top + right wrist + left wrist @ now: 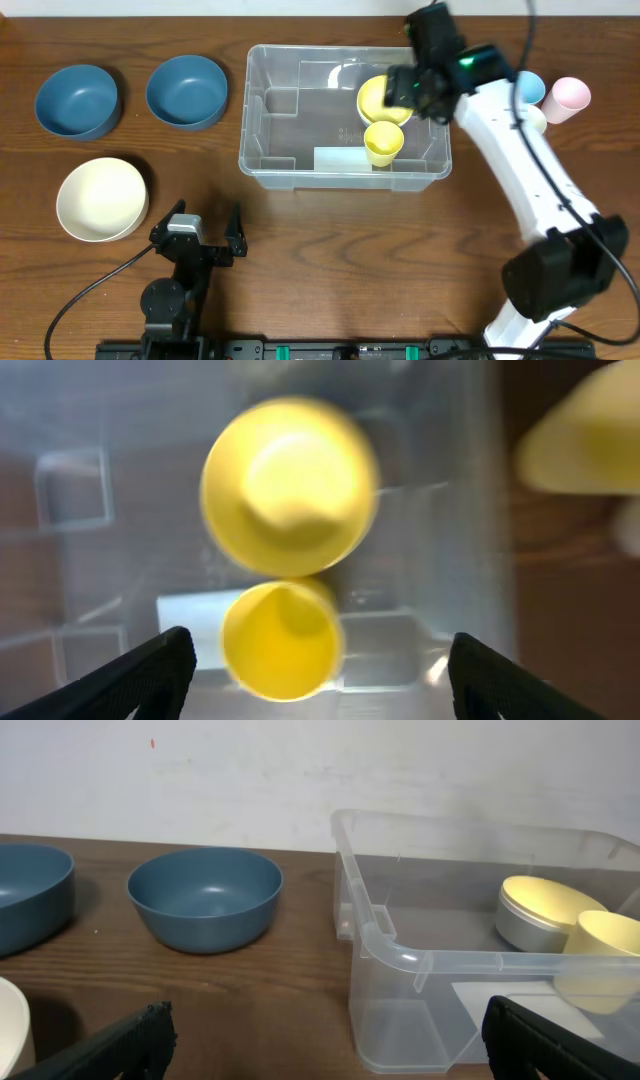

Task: Pack container
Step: 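Carry the yellow cup into the container beside the bowls and release, then move the right gripper to the white cup and grasp it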

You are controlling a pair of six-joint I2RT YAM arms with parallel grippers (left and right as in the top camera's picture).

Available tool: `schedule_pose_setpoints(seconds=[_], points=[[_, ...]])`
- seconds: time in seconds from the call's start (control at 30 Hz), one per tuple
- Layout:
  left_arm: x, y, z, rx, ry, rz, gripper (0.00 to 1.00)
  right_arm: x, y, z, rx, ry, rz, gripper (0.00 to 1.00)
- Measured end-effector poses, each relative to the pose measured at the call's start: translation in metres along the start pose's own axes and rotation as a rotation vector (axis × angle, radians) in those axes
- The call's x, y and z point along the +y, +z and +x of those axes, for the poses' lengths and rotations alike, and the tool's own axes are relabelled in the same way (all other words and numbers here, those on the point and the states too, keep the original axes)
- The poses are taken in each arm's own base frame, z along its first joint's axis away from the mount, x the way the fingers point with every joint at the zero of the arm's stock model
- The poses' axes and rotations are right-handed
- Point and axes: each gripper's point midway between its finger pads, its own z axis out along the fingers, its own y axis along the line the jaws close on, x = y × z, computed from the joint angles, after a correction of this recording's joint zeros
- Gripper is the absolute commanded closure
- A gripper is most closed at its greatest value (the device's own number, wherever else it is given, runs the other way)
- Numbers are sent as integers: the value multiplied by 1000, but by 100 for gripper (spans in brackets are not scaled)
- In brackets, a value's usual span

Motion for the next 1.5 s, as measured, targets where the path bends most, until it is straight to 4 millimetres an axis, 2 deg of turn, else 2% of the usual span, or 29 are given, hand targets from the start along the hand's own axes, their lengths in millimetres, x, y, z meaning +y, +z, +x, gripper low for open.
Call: schedule_pose_setpoints(seconds=[0.07,0.1,0.23,0.3,0.37,0.43,0.53,0.73,0.9,1.17,1.33,1.4,1.47,1.5], points=[[0,0,0,0,0,0,2,-33,-11,-21,-40,72,40,19],[0,0,0,0,0,0,2,-42,-12,-24,-45,88,51,20],[0,0,0,0,0,0,2,-120,-13,-38,-34,240,150,21],[0,0,0,0,0,0,2,-157,-15,-39,-22,314,195,23],[0,0,0,0,0,0,2,-186,-14,-38,-13,375,225,24],[0,0,0,0,0,0,2,-209,-10,-31,11,425,248,25],[0,0,0,0,0,0,2,-232,4,-18,45,473,255,27],[0,0,0,0,0,0,2,-253,42,4,71,502,234,31],[0,0,0,0,0,0,2,-256,66,17,64,506,222,39],[0,0,0,0,0,0,2,-262,96,41,59,510,226,47],[0,0,0,0,0,0,2,-264,105,52,68,511,236,62],[0,0,0,0,0,0,2,-265,105,53,67,510,241,75],[0,0,0,0,0,0,2,-266,105,52,64,505,243,96],[0,0,0,0,0,0,2,-266,105,52,65,509,245,99]])
